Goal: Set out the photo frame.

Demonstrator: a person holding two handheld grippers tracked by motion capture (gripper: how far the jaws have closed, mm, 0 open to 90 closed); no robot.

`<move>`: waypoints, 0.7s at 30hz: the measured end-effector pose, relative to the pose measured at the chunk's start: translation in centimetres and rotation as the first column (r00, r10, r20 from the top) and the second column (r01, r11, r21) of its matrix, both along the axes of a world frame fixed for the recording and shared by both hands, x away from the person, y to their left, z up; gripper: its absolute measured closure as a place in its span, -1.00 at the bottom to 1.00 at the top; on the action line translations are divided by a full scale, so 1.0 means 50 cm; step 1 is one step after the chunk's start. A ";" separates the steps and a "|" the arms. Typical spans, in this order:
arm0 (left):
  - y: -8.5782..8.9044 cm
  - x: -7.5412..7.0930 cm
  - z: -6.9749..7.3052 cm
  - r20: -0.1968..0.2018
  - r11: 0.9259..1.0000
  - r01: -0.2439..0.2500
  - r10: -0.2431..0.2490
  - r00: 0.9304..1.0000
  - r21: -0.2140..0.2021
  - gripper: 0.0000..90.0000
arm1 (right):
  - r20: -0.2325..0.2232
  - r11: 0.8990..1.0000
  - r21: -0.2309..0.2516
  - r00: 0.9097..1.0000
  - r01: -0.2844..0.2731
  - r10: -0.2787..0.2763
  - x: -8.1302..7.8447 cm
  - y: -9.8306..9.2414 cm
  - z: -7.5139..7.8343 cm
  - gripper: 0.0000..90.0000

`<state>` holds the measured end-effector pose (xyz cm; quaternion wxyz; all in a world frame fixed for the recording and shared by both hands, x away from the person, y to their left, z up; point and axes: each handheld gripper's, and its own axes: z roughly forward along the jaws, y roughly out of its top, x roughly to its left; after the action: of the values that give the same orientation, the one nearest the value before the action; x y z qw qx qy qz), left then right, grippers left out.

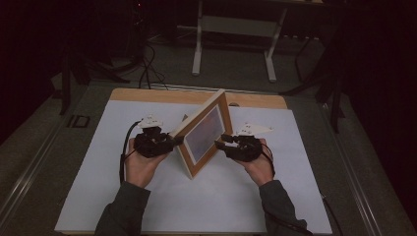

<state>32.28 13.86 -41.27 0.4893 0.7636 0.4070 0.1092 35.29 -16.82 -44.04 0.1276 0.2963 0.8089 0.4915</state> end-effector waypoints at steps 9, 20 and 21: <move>0.046 0.027 -0.001 0.014 0.994 0.106 -0.106 0.994 -0.003 0.56 | -0.002 1.000 0.000 1.000 0.025 -0.025 0.004 -0.012 -0.002 0.31; 0.077 0.066 0.003 -0.003 0.973 0.230 -0.230 0.973 0.006 0.57 | 0.003 0.999 -0.001 0.999 0.046 -0.046 0.013 -0.019 0.006 0.28; 0.080 0.070 0.003 -0.009 0.971 0.241 -0.241 0.971 0.001 0.57 | 0.004 0.999 -0.002 0.999 0.049 -0.049 0.014 -0.020 0.006 0.28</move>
<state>35.81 17.86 -41.11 0.4962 0.8083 0.3134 0.0462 36.01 -17.80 -43.74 0.1414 0.3151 0.8015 0.4881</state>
